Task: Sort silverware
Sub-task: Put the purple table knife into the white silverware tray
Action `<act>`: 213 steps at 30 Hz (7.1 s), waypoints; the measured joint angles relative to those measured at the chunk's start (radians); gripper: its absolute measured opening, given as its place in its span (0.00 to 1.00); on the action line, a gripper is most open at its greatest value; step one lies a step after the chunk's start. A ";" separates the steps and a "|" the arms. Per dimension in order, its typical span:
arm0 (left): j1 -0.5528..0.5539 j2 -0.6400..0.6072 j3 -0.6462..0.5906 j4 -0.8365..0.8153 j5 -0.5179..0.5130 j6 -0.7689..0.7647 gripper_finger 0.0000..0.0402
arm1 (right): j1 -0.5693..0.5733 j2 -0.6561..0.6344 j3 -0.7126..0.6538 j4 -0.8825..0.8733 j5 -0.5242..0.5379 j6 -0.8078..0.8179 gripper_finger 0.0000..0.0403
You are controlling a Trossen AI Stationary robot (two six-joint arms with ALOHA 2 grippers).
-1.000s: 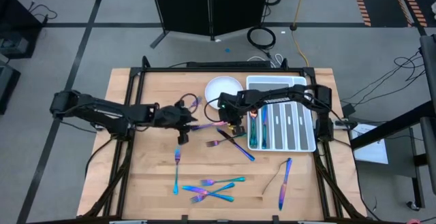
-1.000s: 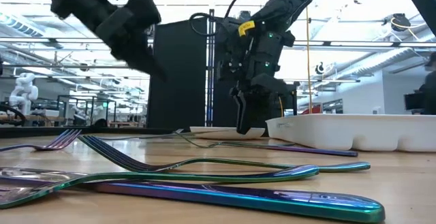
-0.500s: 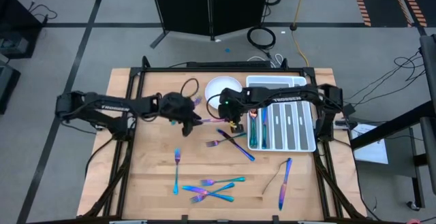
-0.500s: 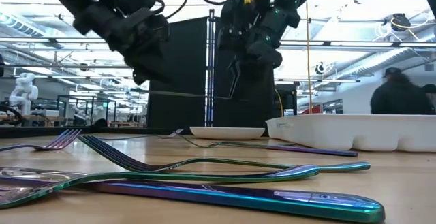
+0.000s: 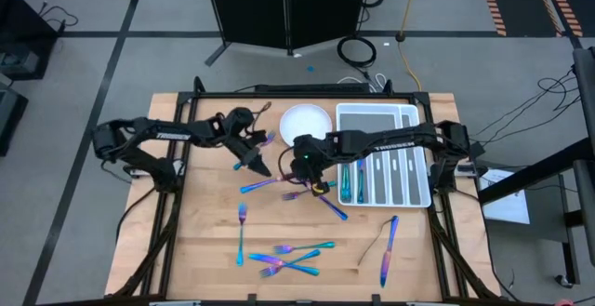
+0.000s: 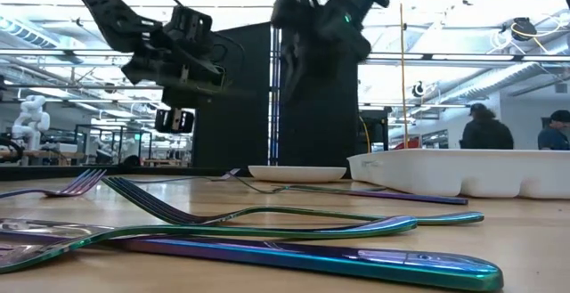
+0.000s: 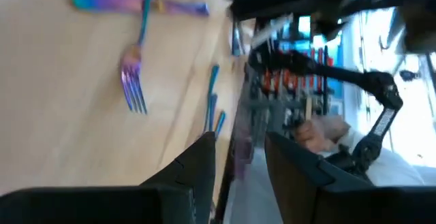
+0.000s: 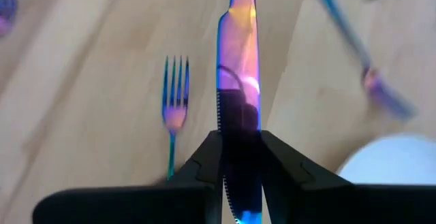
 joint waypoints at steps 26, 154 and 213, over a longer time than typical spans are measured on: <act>-0.062 0.049 -0.001 0.305 0.055 -0.121 0.08 | 0.006 -0.002 0.071 -0.033 0.052 0.036 0.14; -0.404 0.935 1.440 -0.309 -1.330 -0.352 0.22 | 0.333 -0.864 -0.313 -0.511 0.359 0.882 0.49; -0.166 0.794 1.443 -0.488 -1.214 0.313 0.00 | 0.107 -0.882 -0.412 -0.491 0.495 1.084 0.46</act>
